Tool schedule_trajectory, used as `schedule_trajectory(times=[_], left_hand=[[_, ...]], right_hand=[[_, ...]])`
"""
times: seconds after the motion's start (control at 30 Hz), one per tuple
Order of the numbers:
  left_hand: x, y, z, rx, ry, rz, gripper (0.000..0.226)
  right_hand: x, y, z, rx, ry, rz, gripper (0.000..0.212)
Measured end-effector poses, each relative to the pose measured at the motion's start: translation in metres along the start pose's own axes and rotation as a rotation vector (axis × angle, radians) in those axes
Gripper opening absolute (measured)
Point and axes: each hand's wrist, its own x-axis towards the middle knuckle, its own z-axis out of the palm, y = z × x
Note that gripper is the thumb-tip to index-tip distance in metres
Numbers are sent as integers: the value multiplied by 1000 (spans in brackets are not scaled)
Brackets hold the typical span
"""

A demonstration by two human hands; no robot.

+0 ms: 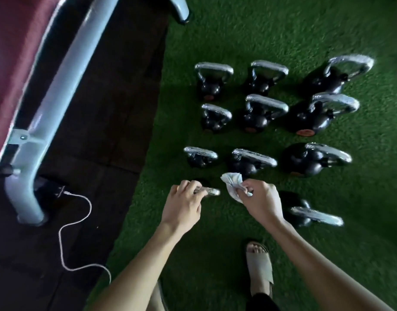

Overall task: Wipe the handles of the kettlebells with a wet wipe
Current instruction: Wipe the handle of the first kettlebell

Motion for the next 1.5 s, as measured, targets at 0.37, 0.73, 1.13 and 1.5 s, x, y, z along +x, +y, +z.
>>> schedule_trajectory(times=[0.37, 0.73, 1.13, 1.5], left_hand=[[33, -126, 145, -23, 122, 267, 45], [61, -156, 184, -120, 343, 610, 34], [58, -146, 168, -58, 261, 558, 36], [47, -136, 153, -112, 140, 376, 40]], right_hand=[[73, 26, 148, 118, 101, -184, 25], [104, 67, 144, -120, -242, -634, 35], [82, 45, 150, 37, 476, -897, 12], [71, 81, 201, -44, 359, -910, 7]])
